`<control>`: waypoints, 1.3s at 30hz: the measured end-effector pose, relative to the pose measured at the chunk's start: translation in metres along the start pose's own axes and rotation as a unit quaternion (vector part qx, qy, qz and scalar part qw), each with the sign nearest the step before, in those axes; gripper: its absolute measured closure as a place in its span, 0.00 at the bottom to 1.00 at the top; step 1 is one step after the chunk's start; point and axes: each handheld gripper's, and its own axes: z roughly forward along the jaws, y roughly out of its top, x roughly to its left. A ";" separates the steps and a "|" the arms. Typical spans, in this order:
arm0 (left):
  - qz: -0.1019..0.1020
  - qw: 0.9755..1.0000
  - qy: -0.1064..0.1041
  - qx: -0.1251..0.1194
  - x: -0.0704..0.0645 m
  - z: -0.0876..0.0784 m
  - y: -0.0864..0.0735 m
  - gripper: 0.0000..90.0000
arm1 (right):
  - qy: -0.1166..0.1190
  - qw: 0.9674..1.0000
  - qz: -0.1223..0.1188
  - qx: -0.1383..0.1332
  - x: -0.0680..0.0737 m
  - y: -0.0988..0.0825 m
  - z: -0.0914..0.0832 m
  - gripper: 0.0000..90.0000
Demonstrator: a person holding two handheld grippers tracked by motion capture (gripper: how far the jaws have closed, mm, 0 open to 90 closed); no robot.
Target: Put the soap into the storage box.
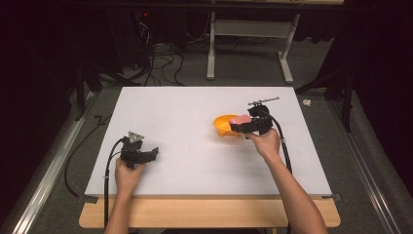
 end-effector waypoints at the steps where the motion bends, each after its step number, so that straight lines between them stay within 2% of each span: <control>1: 0.000 1.000 0.000 0.000 0.000 0.000 0.000 0.24 | -0.001 1.000 0.000 0.001 0.000 0.001 0.001 0.15; 9: 0.000 1.000 0.000 0.000 0.000 0.000 0.000 0.24 | -0.009 1.000 0.005 0.003 0.004 0.011 0.009 0.15; 25: 0.000 1.000 0.000 0.000 0.000 0.000 0.000 0.24 | -0.016 0.999 0.020 0.027 0.009 0.023 0.026 0.15; 39: 0.000 1.000 0.000 -0.001 0.000 0.000 0.000 0.24 | -0.017 0.998 0.032 0.046 0.012 0.023 0.039 0.15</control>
